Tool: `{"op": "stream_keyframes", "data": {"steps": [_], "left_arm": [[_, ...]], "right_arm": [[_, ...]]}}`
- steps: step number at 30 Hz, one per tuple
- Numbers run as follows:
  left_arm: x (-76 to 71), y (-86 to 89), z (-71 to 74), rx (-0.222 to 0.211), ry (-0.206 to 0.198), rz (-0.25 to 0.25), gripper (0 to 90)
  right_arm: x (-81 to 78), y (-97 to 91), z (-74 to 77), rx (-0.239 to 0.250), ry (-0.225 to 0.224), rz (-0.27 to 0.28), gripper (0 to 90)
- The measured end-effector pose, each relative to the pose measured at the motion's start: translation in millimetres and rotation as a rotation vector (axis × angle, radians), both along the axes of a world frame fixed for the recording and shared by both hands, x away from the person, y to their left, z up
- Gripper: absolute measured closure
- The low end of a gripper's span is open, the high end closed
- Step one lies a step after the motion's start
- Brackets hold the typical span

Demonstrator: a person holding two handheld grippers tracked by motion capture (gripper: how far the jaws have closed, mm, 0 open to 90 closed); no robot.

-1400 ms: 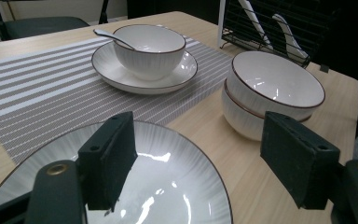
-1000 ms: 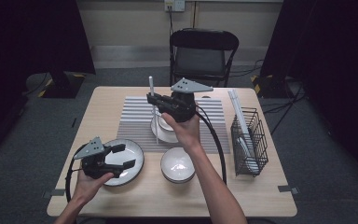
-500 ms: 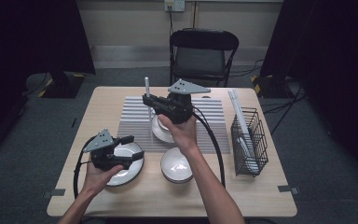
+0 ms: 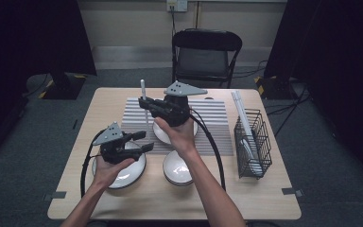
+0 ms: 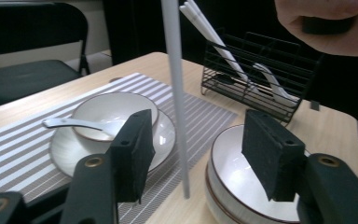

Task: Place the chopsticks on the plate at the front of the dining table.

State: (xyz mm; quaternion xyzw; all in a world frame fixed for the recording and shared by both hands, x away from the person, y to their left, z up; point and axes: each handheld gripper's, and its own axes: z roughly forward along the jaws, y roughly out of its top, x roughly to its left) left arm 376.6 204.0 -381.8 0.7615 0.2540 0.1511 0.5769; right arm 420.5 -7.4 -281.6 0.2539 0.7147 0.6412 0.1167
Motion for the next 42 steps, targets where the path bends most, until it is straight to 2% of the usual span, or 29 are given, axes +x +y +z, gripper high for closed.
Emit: {"op": "stream_keyframes", "data": {"steps": [3,4,6,7,10,11,13,23,24,25,28,32,37,42], "left_arm": [[2.9,-2.3,0.5,-0.007,-0.008,-0.004,52.2],[3.5,-2.5,0.7,-0.009,-0.007,-0.005,52.2],[4.9,-2.8,1.1,-0.017,-0.018,-0.004,63.6],[5.4,-3.1,1.1,-0.015,-0.021,-0.003,72.2],[8.3,-2.3,0.4,-0.012,-0.011,-0.005,79.5],[8.6,-1.9,-0.6,-0.032,-0.013,0.001,81.2],[9.9,-0.3,-0.4,-0.031,-0.010,-0.006,83.8],[11.0,7.6,-3.1,-0.039,0.008,0.001,86.0],[11.5,9.6,-3.0,-0.048,0.008,-0.003,86.0],[11.4,9.9,-3.1,-0.063,0.011,-0.007,85.9],[10.4,9.9,-1.8,-0.047,0.001,0.003,85.9],[11.1,11.7,-2.3,-0.056,0.007,-0.005,85.9],[9.9,11.5,-3.2,-0.056,0.013,-0.011,85.9],[9.8,12.7,-3.3,-0.047,0.012,-0.015,85.9]], "right_arm": [[-0.4,1.5,-0.7,0.002,0.001,0.006,85.2],[-0.4,1.5,-0.7,0.002,0.001,0.006,85.2],[-1.3,1.7,-1.1,0.008,0.001,0.007,85.2],[-1.8,1.9,-1.2,0.007,0.000,0.009,85.2],[-2.9,2.7,-1.9,0.013,-0.002,0.016,85.2],[-3.5,3.4,-2.0,0.011,-0.003,0.016,85.2],[-3.5,4.2,-2.1,0.014,-0.002,0.019,85.2],[-3.4,2.5,-5.3,0.019,0.001,0.024,84.1],[-2.5,1.8,-7.1,0.031,0.004,0.039,73.0],[-2.3,1.3,-7.8,0.030,0.010,0.032,70.3],[-2.3,0.7,-9.7,0.010,0.005,0.028,70.7],[-2.6,0.5,-15.0,-0.026,-0.008,0.027,61.6],[-4.1,-1.3,-19.7,-0.039,-0.022,0.019,59.9],[-2.5,-5.7,-20.3,-0.027,-0.019,0.014,59.6]]}}
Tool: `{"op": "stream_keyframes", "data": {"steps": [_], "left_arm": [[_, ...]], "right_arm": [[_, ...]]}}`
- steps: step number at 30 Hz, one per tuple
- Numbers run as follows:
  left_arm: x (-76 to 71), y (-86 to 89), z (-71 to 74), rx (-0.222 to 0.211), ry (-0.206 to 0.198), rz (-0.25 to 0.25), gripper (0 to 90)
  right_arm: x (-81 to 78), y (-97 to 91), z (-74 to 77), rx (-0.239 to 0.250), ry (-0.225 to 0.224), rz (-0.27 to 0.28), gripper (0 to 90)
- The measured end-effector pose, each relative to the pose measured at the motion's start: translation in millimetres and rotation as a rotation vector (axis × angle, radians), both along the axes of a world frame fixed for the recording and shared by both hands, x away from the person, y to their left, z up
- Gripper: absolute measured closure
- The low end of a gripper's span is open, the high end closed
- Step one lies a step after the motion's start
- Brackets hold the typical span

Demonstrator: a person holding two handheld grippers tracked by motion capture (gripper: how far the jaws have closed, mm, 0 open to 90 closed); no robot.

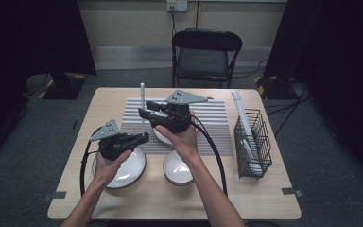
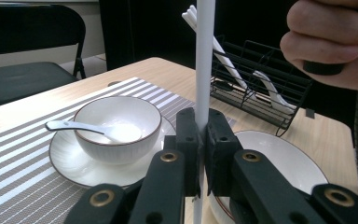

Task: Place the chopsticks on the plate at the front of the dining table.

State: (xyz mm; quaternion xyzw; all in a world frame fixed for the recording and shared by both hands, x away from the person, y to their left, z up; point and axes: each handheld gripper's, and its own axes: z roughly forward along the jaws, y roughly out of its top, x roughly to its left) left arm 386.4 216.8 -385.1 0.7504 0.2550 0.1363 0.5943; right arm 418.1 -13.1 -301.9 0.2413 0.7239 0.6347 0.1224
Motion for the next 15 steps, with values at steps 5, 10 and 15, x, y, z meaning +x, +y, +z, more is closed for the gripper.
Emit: {"op": "stream_keyframes", "data": {"steps": [5,10,15], "left_arm": [[0.8,1.1,-0.6,-0.016,0.014,-0.005,85.9],[0.8,2.7,-1.1,-0.014,0.020,-0.006,86.0],[0.9,4.3,-1.3,-0.015,0.018,-0.006,86.1]], "right_arm": [[2.8,-3.1,-1.1,-0.006,0.005,-0.017,58.2],[6.8,-5.1,-5.1,-0.011,0.018,-0.024,58.5],[8.0,-6.1,-6.1,-0.019,0.014,-0.029,59.3]]}}
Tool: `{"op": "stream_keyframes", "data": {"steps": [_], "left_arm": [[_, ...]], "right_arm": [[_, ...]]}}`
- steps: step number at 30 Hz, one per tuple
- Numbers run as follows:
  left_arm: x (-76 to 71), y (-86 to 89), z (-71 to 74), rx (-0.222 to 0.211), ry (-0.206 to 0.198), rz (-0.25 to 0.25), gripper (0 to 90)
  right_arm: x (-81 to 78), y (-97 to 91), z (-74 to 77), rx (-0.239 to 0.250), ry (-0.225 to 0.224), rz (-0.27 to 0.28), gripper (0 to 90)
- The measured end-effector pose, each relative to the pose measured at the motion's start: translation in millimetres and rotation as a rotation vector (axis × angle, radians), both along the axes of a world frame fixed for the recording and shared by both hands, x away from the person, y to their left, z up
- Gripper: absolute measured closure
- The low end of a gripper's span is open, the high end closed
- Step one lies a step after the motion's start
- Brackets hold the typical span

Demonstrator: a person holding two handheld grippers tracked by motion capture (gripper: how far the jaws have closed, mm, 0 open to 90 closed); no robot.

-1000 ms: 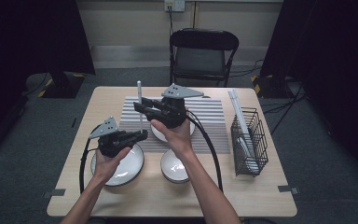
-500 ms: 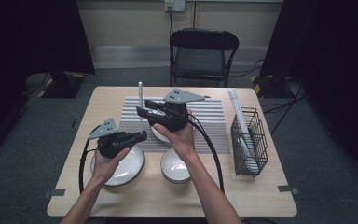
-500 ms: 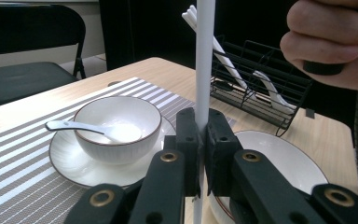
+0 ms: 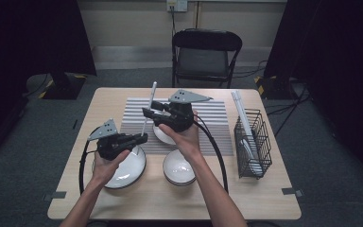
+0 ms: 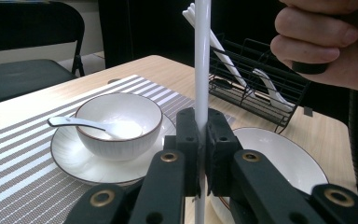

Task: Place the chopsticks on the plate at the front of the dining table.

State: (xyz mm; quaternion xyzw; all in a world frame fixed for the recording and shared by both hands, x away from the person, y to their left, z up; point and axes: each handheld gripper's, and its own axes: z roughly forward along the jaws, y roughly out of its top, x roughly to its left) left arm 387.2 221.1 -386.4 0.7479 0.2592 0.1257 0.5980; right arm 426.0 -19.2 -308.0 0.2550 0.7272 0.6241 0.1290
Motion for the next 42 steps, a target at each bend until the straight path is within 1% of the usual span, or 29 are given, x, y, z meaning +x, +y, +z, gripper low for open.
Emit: {"op": "stream_keyframes", "data": {"steps": [2,3,5,9,11,12,18,20,22,24,27,28,29,30,31,32,34,36,42], "left_arm": [[0.1,0.7,-0.5,-0.007,0.006,0.000,86.1],[0.5,0.9,-0.7,0.001,-0.001,0.002,86.1],[0.6,0.9,-1.4,-0.006,0.008,0.000,86.1],[0.6,1.6,-1.0,0.002,0.007,0.002,86.1],[0.7,2.2,-0.6,0.010,-0.001,0.011,86.1],[0.5,1.6,-1.0,0.003,0.009,0.013,86.1],[1.6,3.1,-1.1,0.015,0.006,0.008,86.1],[1.2,2.8,-1.3,0.004,0.014,-0.001,86.1],[0.7,3.0,-0.9,-0.010,0.019,-0.006,86.1],[0.0,1.8,-0.3,-0.005,0.013,-0.009,86.1],[0.0,1.2,-0.6,-0.013,0.020,-0.017,86.1],[-0.2,0.8,-0.8,-0.007,0.018,-0.019,86.1],[-0.4,0.4,-1.1,-0.015,0.019,-0.020,86.1],[-0.6,0.8,-1.2,-0.015,0.012,-0.022,86.1],[-0.6,0.8,-1.2,-0.015,0.012,-0.022,86.1],[-0.4,0.5,-1.6,-0.018,0.013,-0.020,86.1],[-0.1,-0.1,-3.4,-0.019,0.019,-0.028,86.1],[-0.4,-1.0,-3.2,-0.021,0.018,-0.024,86.1],[0.4,0.1,-3.9,-0.014,0.021,-0.027,86.2]], "right_arm": [[0.2,-0.7,-0.1,-0.003,-0.001,-0.002,59.2],[0.2,-1.1,-0.1,-0.001,0.000,-0.002,59.2],[0.8,-2.3,-0.3,-0.001,-0.001,-0.005,59.5],[1.4,-5.0,-0.4,-0.008,-0.005,-0.005,62.6],[2.1,-7.9,-1.1,-0.005,-0.005,-0.015,62.6],[2.5,-8.8,-1.6,-0.007,-0.004,-0.018,62.6],[5.1,-13.3,-4.5,-0.007,0.002,-0.039,63.2],[5.3,-14.3,-5.5,-0.008,0.009,-0.045,62.7],[6.0,-15.2,-6.4,-0.011,0.008,-0.051,62.3],[5.4,-16.4,-6.5,-0.010,0.008,-0.057,61.8],[5.3,-17.4,-6.4,-0.008,0.005,-0.065,60.9],[5.3,-18.5,-6.8,-0.014,0.003,-0.073,60.1],[5.1,-18.8,-7.1,-0.020,0.001,-0.079,59.8],[4.9,-19.0,-7.4,-0.023,0.001,-0.083,59.9],[4.9,-19.0,-7.4,-0.023,0.001,-0.083,59.9],[5.0,-19.6,-8.7,-0.041,0.000,-0.105,59.9],[5.2,-20.5,-9.6,-0.051,0.003,-0.114,58.8],[5.7,-21.9,-11.0,-0.044,0.005,-0.113,58.2],[6.7,-24.8,-15.8,-0.053,0.015,-0.127,52.8]]}}
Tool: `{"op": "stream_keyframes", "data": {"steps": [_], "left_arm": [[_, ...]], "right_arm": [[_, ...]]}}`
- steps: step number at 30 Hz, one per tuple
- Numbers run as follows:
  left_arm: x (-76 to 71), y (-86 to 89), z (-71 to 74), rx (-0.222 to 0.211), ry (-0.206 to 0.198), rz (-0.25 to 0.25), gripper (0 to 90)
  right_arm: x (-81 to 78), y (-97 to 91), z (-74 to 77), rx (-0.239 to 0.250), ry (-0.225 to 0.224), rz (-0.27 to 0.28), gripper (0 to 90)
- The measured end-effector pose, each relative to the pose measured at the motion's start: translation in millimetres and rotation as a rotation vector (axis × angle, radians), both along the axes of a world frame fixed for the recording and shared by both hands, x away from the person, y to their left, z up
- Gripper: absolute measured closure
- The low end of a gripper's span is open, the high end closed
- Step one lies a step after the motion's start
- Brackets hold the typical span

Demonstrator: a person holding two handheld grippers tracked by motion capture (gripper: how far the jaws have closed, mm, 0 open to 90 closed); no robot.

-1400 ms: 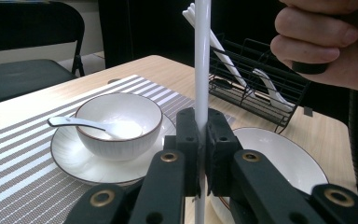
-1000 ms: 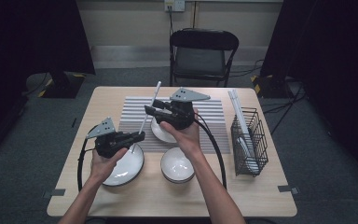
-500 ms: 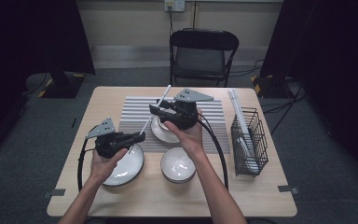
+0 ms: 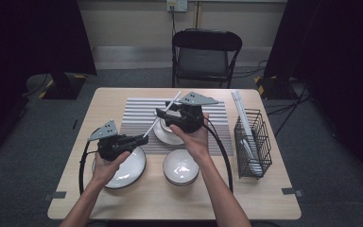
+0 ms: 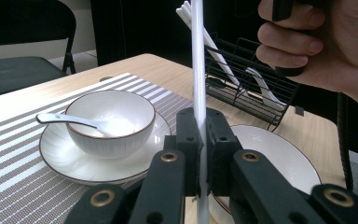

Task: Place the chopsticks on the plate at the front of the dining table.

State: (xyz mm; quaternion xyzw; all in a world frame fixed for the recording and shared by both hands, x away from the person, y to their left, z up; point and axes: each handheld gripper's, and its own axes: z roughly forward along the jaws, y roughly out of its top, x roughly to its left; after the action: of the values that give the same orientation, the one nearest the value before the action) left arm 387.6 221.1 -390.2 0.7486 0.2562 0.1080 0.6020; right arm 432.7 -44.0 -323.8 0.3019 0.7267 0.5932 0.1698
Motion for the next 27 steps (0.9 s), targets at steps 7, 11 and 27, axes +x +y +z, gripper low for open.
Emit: {"op": "stream_keyframes", "data": {"steps": [7,11,27], "left_arm": [[3.2,0.7,-2.1,-0.005,0.008,-0.003,86.2],[3.4,0.3,-2.3,-0.011,0.014,0.000,86.2],[5.2,1.2,-4.6,0.013,0.009,0.004,86.1]], "right_arm": [[2.1,-2.8,-6.5,-0.007,0.017,-0.026,49.3],[3.4,-4.5,-7.8,-0.005,0.023,-0.034,48.7],[5.1,-10.8,-12.9,-0.006,0.056,-0.036,37.5]]}}
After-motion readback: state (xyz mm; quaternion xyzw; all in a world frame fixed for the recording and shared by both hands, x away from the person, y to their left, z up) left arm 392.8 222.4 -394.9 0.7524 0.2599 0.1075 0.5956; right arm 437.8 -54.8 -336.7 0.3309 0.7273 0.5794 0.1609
